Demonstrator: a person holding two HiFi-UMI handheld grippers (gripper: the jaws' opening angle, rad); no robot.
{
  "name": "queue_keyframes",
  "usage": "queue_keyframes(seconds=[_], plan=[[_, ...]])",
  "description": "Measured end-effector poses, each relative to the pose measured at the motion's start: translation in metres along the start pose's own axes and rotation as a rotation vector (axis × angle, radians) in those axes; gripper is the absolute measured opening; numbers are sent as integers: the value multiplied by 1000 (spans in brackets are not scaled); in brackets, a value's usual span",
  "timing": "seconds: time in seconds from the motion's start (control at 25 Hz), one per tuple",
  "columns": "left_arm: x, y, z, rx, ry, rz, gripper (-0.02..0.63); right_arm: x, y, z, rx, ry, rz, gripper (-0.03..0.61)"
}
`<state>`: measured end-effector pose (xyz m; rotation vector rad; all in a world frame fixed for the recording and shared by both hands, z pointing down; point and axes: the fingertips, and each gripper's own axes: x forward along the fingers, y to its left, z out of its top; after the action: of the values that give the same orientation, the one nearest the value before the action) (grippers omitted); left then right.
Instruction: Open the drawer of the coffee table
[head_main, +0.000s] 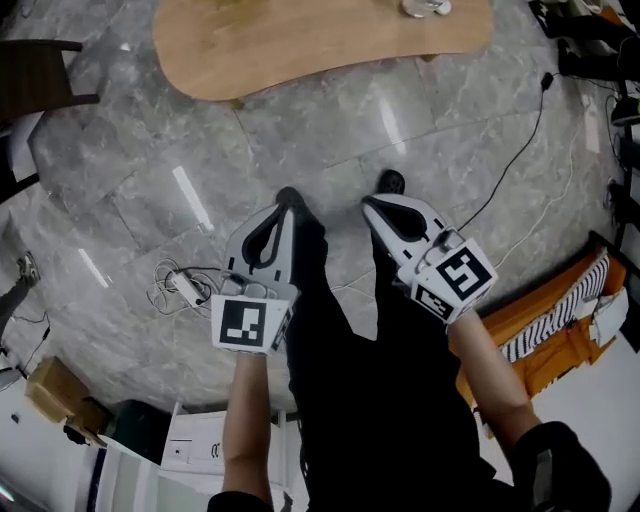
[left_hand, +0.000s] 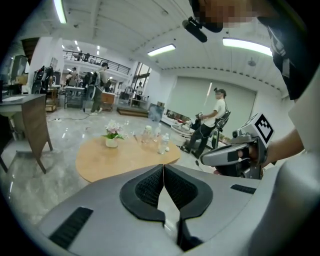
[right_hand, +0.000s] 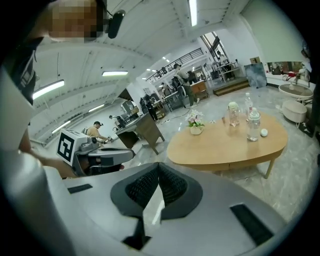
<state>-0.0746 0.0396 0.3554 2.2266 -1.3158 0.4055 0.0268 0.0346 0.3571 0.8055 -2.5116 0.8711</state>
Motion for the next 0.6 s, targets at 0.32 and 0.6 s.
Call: queue_keyframes(seconds=[0.32, 0.6], plan=[[105, -26, -98, -39, 62, -41, 14, 60, -101, -80, -35, 24, 64, 12], [184, -16, -155, -83, 92, -40, 14, 109, -195, -144, -167, 54, 12, 12]])
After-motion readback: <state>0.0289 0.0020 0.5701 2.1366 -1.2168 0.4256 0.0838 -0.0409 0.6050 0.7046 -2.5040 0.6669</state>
